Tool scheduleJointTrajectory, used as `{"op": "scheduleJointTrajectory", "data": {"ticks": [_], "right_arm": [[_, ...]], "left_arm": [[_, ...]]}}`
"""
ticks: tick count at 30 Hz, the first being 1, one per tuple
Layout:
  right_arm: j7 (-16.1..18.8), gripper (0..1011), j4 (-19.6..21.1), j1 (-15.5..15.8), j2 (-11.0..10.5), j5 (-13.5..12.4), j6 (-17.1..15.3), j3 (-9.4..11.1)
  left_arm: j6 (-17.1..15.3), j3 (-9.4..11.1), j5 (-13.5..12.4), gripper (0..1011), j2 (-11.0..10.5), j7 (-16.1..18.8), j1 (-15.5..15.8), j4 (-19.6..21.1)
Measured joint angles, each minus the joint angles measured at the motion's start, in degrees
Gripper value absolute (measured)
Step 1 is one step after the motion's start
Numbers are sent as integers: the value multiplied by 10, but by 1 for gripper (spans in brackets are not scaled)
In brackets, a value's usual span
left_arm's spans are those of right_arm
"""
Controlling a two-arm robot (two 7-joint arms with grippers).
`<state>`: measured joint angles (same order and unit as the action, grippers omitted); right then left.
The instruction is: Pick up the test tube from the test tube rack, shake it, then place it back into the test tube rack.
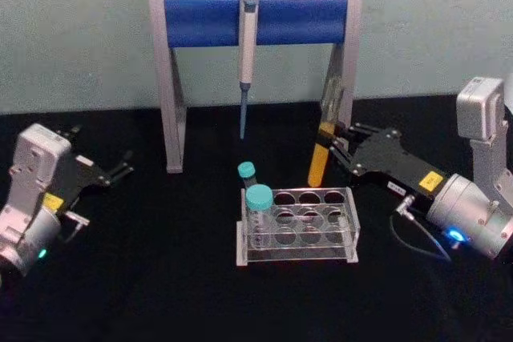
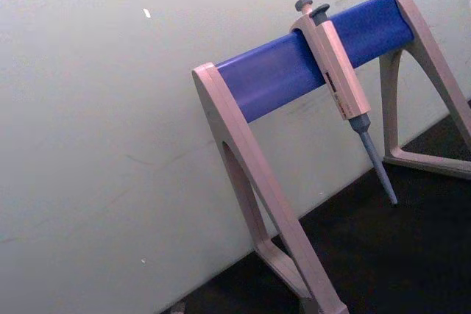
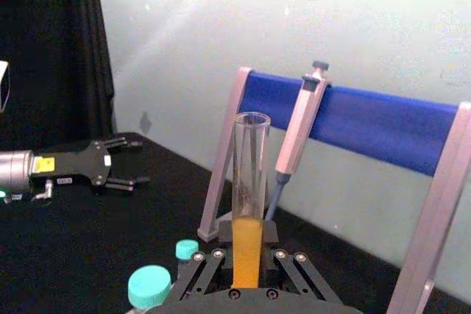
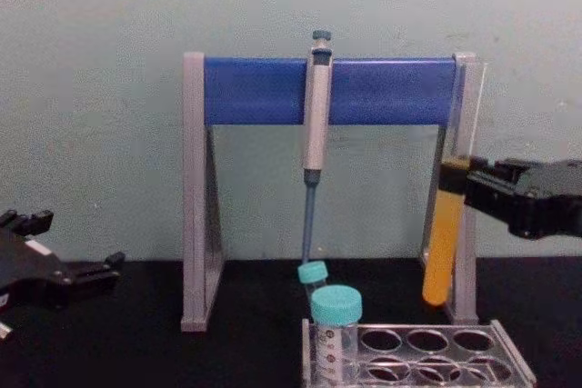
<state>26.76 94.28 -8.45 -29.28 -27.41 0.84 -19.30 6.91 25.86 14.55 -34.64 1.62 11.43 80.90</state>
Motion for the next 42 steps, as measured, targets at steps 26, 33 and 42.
{"op": "scheduleJointTrajectory", "data": {"ticks": [26,33,42], "right_arm": [[-20,220,16,18,-8,4,-5,20],[-24,220,51,59,-30,5,-9,38],[-3,220,75,84,-44,-9,-13,40]], "left_arm": [[0,0,0,1001,0,0,0,0],[0,0,0,1001,0,0,0,0],[0,0,0,1001,0,0,0,0]]}}
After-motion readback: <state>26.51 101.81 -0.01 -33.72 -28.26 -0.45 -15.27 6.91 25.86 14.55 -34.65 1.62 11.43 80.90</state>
